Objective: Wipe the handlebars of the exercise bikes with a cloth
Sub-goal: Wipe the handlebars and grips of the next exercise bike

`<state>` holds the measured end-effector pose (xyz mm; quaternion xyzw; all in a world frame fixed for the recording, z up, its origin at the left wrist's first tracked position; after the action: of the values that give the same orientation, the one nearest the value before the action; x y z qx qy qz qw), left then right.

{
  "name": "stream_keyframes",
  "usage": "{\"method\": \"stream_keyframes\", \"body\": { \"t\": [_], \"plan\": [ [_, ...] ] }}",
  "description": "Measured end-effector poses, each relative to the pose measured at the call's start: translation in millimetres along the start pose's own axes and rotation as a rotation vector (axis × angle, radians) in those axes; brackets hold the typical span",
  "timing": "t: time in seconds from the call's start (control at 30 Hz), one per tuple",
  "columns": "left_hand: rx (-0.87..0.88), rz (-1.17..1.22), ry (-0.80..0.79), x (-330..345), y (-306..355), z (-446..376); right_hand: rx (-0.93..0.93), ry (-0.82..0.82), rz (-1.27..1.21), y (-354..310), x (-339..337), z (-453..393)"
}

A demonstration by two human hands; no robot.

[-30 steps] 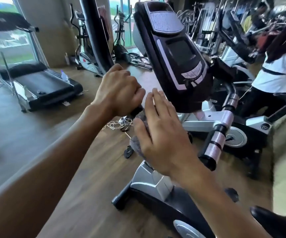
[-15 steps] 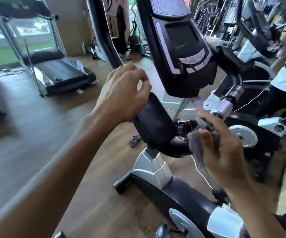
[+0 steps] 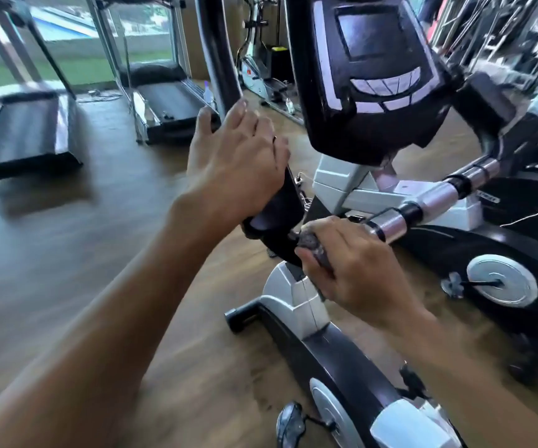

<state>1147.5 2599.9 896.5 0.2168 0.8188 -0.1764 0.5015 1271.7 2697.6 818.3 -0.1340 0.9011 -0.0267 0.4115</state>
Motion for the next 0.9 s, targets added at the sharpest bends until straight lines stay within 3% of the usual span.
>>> {"method": "stream_keyframes", "body": {
  "t": [0.07, 0.13, 0.23, 0.47, 0.53, 0.6, 0.7, 0.83, 0.9],
  "plan": [
    [-0.112, 0.016, -0.009, 2.9, 4.9, 8.1, 0.013, 0.082, -0.145, 13.9, -14.8, 0.7],
    [-0.189, -0.007, 0.001, 7.3, 17.0, 17.3, 0.213, 0.161, -0.291, 64.5, -27.0, 1.1],
    [-0.245, -0.079, 0.047, 8.7, 29.2, 24.5, 0.401, 0.115, -0.152, 123.7, -25.7, -2.3],
    [-0.262, -0.137, 0.089, 9.9, 27.9, 25.9, 0.107, 0.061, -0.169, 55.2, 0.1, -0.9],
    [-0.246, -0.133, 0.092, 9.4, 28.9, 27.1, 0.020, 0.075, -0.170, 74.8, -5.0, -0.9],
    [-0.245, -0.139, 0.089, 9.0, 29.3, 27.1, 0.056, 0.073, -0.164, 107.4, -12.9, -6.8],
    [-0.263, -0.137, 0.098, 7.8, 30.7, 26.7, 0.193, -0.068, -0.117, 128.8, -15.9, -21.9],
    [-0.266, -0.133, 0.107, 6.7, 31.5, 26.8, 0.416, -0.520, 0.081, 140.1, 16.6, -54.9],
    [-0.264, -0.120, 0.112, 5.3, 31.1, 28.3, 0.410, -0.513, 0.086, 139.5, 19.8, -54.4]
  ]
}}
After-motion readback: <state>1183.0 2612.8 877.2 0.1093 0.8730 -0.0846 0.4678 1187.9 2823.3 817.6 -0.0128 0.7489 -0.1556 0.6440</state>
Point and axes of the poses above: each hand's wrist, its own z-axis away from the middle knuckle, its own x-axis out of the palm, y = z × x, the point moved 9 cm from there along -z, towards the middle knuckle, and after that the axes turned 5 degrees about x, right-handed, at the moved point
